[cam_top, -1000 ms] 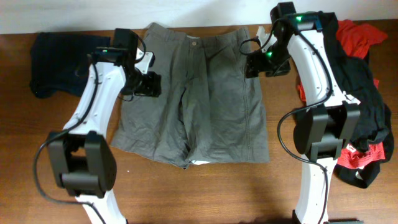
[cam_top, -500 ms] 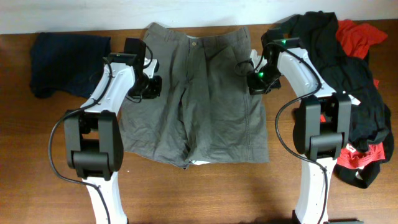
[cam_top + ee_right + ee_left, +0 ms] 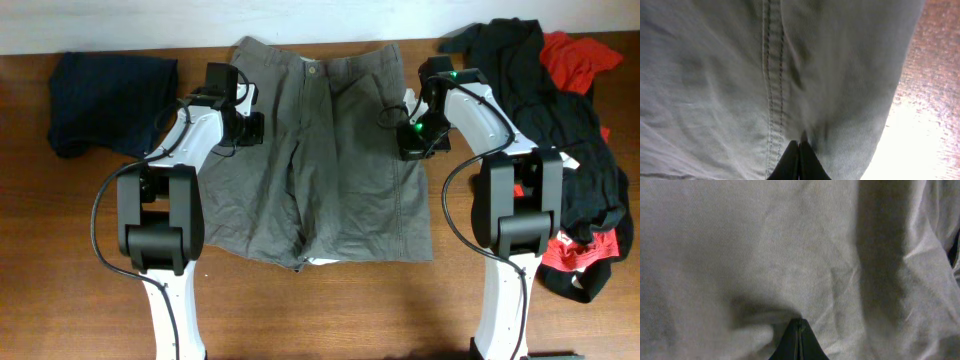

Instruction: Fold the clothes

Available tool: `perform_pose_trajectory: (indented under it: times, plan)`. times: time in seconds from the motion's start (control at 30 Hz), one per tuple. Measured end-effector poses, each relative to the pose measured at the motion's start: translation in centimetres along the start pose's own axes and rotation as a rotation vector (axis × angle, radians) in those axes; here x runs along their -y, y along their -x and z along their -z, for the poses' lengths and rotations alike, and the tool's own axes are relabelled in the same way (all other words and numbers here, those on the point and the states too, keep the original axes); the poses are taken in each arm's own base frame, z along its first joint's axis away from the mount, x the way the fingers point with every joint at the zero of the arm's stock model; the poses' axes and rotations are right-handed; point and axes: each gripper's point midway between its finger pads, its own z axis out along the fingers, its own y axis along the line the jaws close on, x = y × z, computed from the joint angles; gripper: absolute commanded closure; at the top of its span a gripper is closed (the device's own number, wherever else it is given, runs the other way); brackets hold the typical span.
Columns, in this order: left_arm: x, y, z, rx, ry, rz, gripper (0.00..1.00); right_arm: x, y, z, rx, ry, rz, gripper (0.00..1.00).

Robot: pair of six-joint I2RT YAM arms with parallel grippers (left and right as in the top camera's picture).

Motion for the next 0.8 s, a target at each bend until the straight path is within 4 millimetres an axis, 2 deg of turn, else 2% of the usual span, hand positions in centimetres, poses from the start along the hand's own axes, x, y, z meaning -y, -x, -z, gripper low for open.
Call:
perform_pose_trajectory:
  times: [0.3, 0.37, 0.8]
  plan:
    - [-0.2, 1.5, -0.4, 0.064, 0.007, -0.008, 0.99, 1.0, -2.2, -0.9, -0.076, -0.048, -0.085, 0.96]
    - [-0.5, 2.2, -0.5, 0.091, 0.024, -0.013, 0.99, 1.3, -3.2, -1.6, -0.108, -0.054, -0.111, 0.96]
    - [-2.0, 6.5, -0.8, 0.280, 0.111, -0.031, 0.99, 0.9, -6.5, -2.1, -0.140, -0.034, -0.218, 0.96]
